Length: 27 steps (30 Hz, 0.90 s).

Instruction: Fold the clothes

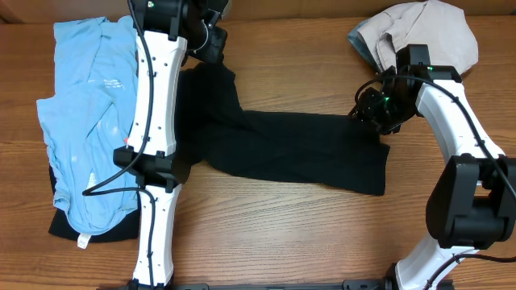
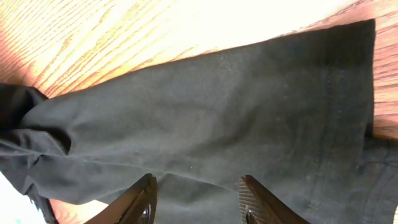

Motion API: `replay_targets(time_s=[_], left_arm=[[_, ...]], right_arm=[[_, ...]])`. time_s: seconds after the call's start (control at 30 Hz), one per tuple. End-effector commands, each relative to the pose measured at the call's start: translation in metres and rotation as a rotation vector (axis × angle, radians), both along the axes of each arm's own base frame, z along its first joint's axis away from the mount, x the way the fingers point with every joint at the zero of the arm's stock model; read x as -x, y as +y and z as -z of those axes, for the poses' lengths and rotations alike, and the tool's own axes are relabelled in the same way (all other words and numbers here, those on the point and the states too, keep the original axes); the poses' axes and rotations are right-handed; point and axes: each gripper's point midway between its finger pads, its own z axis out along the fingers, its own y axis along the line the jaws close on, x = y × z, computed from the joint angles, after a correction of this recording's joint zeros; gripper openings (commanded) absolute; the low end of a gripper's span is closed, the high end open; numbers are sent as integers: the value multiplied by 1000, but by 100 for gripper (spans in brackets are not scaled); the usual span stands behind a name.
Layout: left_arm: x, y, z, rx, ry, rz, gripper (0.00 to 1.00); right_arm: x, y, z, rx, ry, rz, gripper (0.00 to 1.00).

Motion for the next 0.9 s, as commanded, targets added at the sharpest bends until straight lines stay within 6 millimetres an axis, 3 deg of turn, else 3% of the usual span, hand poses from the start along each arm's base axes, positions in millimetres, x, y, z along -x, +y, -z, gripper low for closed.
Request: replay_targets(time_s=[0.0,0.3,0.47,0.67,0.87], left_arm=[[6,-4,-5,19,13,-8,4],[9,-14,-6,72,28,16,4],[11,-15,3,70,64,2,4],[25,-20,38,7,188,13,4],[59,-17,73,-85,351,86,4]], right_arm=[[-6,1,-14,-12,-41,-6,46],[-3,1,-13,-12,-28,-6,47],[-3,1,-13,-13,-26,-6,47],[4,0,-11,-1,-4,-29,47],[8,-3,-9,15,14,-26,47]])
